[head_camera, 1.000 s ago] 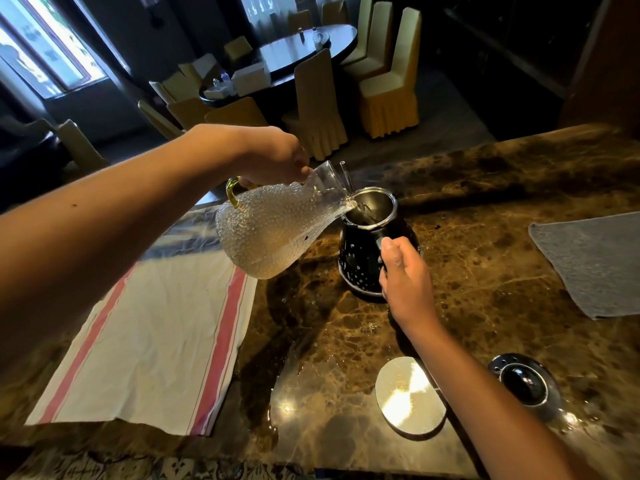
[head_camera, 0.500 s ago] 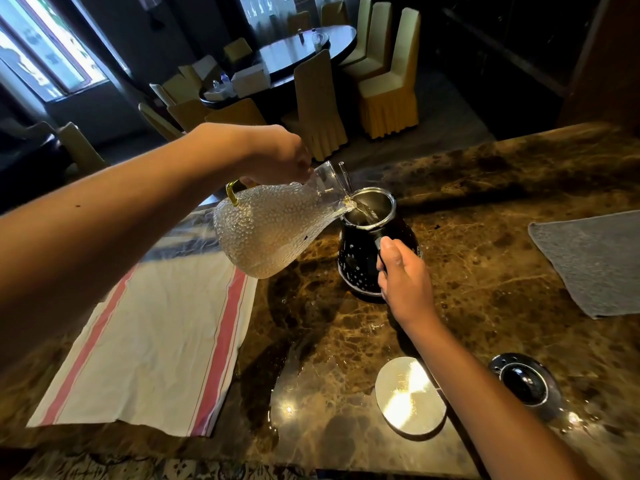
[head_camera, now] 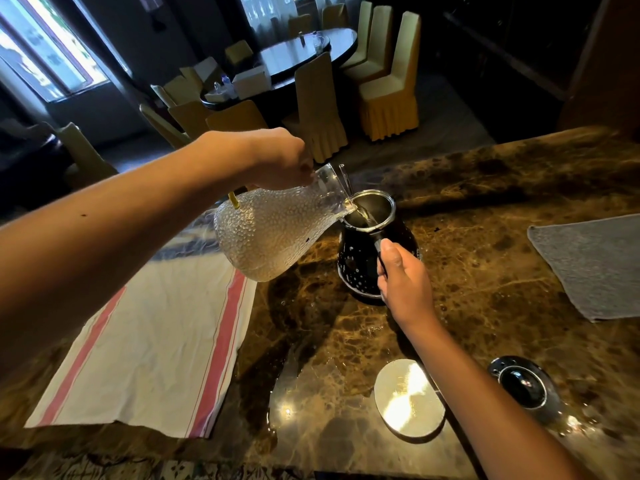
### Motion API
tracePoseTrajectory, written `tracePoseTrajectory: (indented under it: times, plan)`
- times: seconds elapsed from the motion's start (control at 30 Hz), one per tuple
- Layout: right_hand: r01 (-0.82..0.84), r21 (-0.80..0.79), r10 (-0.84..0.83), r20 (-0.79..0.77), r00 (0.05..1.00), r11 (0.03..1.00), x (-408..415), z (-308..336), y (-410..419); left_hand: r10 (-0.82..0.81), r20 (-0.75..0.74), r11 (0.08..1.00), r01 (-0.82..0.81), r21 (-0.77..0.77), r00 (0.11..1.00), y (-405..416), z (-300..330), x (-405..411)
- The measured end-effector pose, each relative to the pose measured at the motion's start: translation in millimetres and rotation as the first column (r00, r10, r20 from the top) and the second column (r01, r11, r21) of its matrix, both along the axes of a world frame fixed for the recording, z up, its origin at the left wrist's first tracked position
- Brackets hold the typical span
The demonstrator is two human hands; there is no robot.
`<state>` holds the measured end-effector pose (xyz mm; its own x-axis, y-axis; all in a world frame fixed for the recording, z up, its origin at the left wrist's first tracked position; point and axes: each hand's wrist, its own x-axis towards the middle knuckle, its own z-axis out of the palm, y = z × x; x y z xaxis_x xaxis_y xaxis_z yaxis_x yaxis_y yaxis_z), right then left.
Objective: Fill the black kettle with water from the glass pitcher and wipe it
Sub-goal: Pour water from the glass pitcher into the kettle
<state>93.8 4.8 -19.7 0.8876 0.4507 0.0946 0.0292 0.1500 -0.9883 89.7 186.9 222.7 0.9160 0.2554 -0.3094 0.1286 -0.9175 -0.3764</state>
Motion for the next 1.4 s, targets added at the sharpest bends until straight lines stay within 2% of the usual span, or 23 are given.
tracePoseTrajectory:
  times: [0.3, 0.67, 0.87, 1.4]
  plan:
    - [0.021, -0.030, -0.020, 0.013, 1.000, 0.999, 0.6, 0.5, 0.3, -0.048, 0.095, 0.999, 0.049, -0.013, 0.994, 2.3, -3.6, -5.2]
    - [0.006, 0.009, -0.006, -0.010, 1.000, 1.000, 0.5, 0.6, 0.3, -0.113, 0.120, 0.993, 0.116, -0.014, 0.986, 3.8, -3.4, -8.2]
    - [-0.010, 0.063, 0.014, -0.058, 0.998, 0.998, -0.1, 1.1, 0.5, -0.148, 0.078, 0.989, 0.147, 0.016, 0.986, 0.5, 1.3, -5.2]
    - [-0.005, 0.010, 0.005, -0.017, 1.000, 1.000, -0.4, 0.4, -1.2, -0.198, 0.009, 0.978, 0.197, 0.071, 0.980, -9.5, 9.3, -3.0]
